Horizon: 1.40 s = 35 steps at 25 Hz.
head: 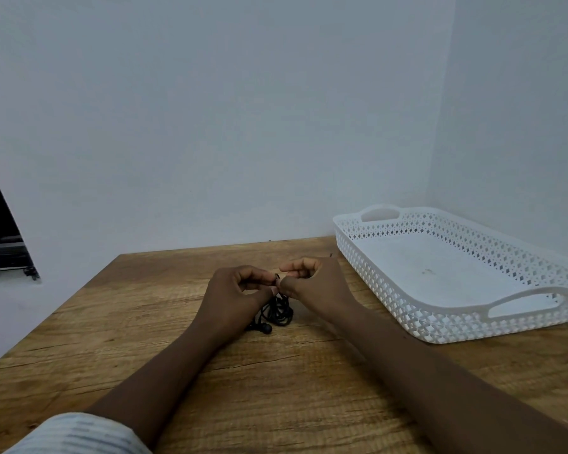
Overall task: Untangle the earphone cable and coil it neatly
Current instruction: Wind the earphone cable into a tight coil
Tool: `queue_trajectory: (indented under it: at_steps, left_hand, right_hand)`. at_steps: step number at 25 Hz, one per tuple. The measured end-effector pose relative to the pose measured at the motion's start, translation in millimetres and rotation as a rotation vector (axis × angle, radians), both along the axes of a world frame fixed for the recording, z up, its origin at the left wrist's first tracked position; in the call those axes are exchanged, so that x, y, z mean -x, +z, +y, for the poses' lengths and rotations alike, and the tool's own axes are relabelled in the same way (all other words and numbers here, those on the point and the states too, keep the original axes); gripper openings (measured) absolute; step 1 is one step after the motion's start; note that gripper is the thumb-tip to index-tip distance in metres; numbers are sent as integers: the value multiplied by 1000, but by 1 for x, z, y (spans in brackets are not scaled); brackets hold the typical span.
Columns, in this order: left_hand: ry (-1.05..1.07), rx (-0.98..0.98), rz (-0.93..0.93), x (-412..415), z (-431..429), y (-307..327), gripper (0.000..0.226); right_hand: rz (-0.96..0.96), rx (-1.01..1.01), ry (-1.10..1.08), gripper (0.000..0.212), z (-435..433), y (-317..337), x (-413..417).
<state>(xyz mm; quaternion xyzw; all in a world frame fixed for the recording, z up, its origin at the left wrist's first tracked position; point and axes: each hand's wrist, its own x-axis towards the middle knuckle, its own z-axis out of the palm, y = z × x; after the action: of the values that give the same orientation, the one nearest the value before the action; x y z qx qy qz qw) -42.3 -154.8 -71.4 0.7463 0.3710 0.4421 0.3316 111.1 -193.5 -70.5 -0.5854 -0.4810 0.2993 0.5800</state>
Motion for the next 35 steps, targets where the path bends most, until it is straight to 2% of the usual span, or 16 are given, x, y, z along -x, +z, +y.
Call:
queue_trajectory:
  at_steps: [3,5,7,10,18,21,25,29,35]
  left_hand:
    - [21,24,-14,0,2,-1,13]
    - [30,29,2,1,3,-1,12]
    - [26,5,49,2,3,-1,12]
    - [30,-30,101,0,1,0,10]
    - [33,-24,102,-2,-2,2,9]
    - [-1,4,124,-2,0,1,7]
    - [-5,-26,188,1,6,-2,6]
    - [-12,-17,146,3,10,-5,7]
    - [-61,102,54,5,12,-3,9]
  right_hand:
    - [74,17,61,15,1,-2,-2]
    - [185,25,119,16,-1,-2,-3]
    - [205,23,133,19,-2,-2,-4]
    - [137,14,97,21,0,-2,-4]
    - [-57,-39,13,27,5,-5,-2]
    - [-79,-47,7,28,6,-6,-2]
    - [-121,9,22,19,7,-11,-4]
    - [-293,49,71,10,8,-13,-10]
    - [-385,11,181,9,7,-10,-15]
